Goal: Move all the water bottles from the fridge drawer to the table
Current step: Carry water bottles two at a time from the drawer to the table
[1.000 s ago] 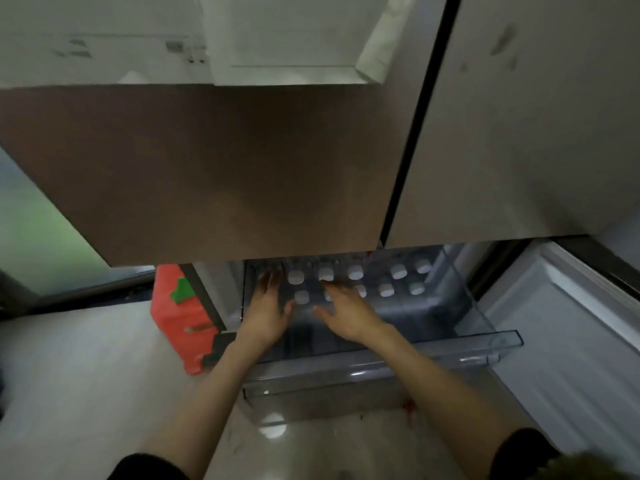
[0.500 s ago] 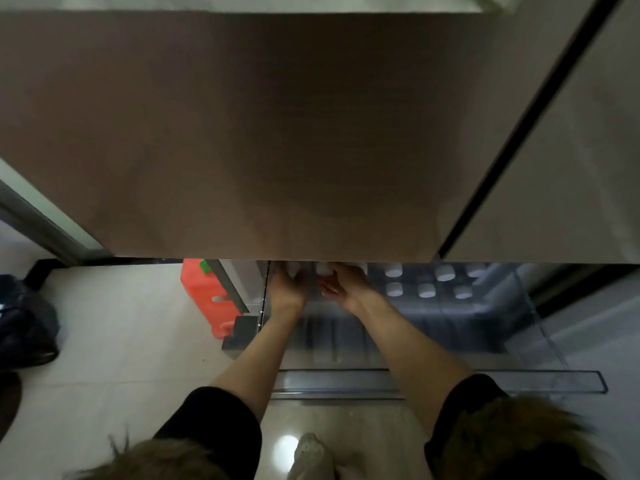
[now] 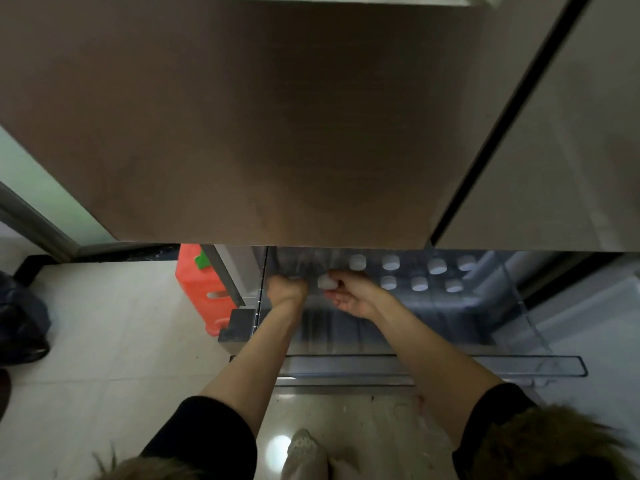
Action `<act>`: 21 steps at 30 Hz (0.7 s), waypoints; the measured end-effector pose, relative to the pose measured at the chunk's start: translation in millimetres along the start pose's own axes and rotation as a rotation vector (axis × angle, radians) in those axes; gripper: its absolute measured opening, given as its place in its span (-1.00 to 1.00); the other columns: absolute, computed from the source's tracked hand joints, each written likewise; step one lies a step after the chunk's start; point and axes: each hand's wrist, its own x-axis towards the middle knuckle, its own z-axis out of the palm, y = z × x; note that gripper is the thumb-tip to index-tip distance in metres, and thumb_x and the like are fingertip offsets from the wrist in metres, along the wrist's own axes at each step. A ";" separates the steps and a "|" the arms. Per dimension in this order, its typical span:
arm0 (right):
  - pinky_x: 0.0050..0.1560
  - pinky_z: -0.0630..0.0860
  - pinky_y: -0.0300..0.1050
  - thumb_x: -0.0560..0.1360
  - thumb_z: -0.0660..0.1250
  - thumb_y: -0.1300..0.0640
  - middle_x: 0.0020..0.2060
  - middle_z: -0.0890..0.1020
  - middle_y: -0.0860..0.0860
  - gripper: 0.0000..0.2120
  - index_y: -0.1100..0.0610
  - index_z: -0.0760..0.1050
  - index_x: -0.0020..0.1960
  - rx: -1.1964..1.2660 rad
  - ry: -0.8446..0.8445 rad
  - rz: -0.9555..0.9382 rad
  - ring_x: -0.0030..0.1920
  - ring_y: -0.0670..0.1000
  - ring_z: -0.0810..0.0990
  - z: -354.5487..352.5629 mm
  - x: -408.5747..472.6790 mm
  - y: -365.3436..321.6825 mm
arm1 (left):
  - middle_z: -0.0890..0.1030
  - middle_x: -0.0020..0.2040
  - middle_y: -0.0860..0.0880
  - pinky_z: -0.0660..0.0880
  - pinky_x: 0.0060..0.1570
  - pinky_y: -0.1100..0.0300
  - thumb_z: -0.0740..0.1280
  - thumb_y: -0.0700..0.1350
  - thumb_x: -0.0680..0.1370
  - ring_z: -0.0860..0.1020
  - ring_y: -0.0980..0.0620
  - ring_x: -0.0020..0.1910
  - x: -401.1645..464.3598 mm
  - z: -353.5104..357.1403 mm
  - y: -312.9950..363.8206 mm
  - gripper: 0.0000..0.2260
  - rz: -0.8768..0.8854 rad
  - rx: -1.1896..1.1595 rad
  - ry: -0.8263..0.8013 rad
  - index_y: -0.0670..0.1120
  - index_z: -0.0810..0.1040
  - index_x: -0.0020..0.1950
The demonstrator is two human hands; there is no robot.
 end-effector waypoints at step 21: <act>-0.59 0.47 -0.29 0.49 0.36 0.18 0.07 0.56 0.21 -0.54 0.35 0.32 0.29 -0.228 0.234 -0.268 -0.44 -0.02 0.56 -19.7 -81.2 -0.2 | 0.54 0.08 -0.35 0.46 0.01 -0.03 0.23 -0.09 0.55 0.53 -0.31 0.05 -113.4 -61.2 17.0 -0.66 0.369 0.174 0.210 -0.32 0.31 0.16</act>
